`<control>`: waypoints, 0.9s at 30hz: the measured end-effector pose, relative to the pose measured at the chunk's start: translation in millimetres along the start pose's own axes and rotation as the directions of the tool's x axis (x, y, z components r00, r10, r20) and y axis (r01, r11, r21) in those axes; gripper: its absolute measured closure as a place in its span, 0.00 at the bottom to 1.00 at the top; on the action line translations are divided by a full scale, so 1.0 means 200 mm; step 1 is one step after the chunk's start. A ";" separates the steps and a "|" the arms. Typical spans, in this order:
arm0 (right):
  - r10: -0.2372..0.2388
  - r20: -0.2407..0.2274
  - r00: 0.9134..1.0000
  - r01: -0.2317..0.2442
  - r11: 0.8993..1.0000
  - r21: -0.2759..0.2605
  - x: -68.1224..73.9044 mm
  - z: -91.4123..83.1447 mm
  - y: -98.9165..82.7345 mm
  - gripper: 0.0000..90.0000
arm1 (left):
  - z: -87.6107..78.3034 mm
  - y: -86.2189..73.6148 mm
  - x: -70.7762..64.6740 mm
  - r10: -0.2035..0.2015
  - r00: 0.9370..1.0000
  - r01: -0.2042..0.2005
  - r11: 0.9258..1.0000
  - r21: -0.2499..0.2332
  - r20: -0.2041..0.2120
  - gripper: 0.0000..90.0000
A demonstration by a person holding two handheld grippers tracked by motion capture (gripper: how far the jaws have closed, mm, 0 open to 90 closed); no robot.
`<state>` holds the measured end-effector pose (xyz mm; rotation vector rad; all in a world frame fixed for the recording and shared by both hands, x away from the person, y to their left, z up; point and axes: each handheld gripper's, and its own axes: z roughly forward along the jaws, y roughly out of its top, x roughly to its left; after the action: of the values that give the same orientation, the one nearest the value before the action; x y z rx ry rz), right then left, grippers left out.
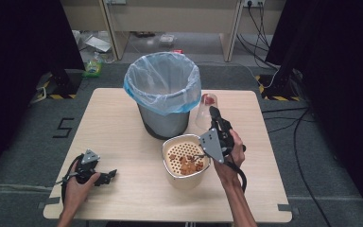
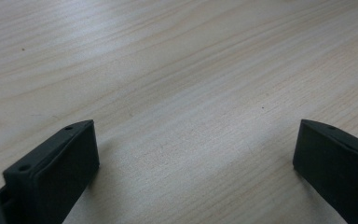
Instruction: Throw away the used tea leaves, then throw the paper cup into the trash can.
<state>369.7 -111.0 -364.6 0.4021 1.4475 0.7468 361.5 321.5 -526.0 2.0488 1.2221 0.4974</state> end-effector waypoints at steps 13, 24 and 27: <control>0.258 -0.054 0.965 -0.254 0.964 0.072 -0.23 0.22 -0.04 1.00 | 0.00 0.00 0.00 0.000 1.000 0.000 1.000 0.001 0.000 0.00; 0.354 -0.078 0.932 -0.348 0.934 0.078 -0.40 0.41 0.09 1.00 | 0.00 0.00 0.00 0.000 1.000 0.000 1.000 0.001 0.001 0.00; 0.370 -0.093 0.925 -0.364 0.929 0.069 -0.44 0.46 0.15 1.00 | 0.00 0.00 0.00 0.000 1.000 0.000 1.000 -0.001 0.000 0.00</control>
<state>455.9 -130.8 -269.6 0.6956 1.5104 1.0457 361.5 321.5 -526.0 2.0478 1.2220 0.4976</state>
